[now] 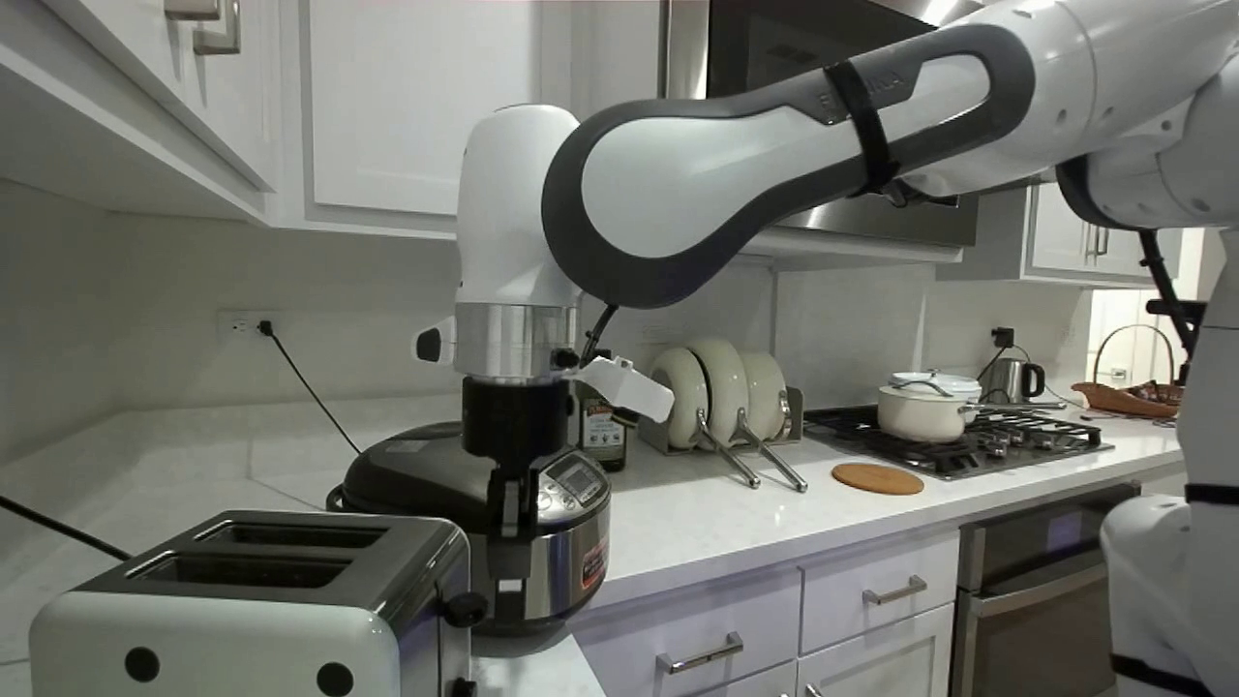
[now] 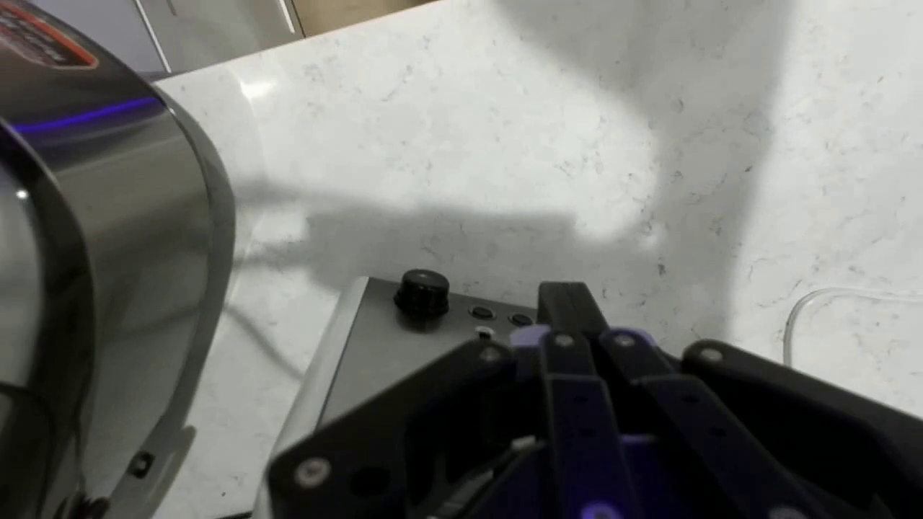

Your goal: Push the lever of the bread toaster down

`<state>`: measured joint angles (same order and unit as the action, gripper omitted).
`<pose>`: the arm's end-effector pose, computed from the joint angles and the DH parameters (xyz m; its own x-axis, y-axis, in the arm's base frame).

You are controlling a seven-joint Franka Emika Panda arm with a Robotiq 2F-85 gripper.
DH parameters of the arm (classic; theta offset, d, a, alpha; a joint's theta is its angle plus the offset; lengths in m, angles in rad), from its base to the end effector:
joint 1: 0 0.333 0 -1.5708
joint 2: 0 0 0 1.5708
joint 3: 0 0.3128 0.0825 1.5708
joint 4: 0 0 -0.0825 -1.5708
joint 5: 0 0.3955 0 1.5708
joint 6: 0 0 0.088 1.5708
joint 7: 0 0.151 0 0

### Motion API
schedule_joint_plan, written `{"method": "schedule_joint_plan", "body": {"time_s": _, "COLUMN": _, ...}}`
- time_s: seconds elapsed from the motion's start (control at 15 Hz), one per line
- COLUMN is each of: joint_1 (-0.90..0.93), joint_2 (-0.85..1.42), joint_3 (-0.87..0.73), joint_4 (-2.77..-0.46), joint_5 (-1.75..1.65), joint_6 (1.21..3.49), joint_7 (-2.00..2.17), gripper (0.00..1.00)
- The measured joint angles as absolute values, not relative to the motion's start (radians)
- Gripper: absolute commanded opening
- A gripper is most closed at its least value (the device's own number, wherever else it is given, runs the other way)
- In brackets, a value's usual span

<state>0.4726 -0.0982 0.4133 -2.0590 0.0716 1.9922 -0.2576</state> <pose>0.3353 0.4262 0.4256 0.4414 0.8968 0.0294 0.8973 -0.4410 -0.0198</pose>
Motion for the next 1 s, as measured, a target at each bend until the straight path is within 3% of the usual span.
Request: {"method": "schedule_joint_plan", "body": {"time_s": 1.0, "joint_1": 0.448, "joint_2": -0.104, "joint_3": 0.397, "joint_4": -2.043, "joint_5": 0.091, "joint_6": 2.064, "joint_7": -0.291, "gripper": 0.00}}
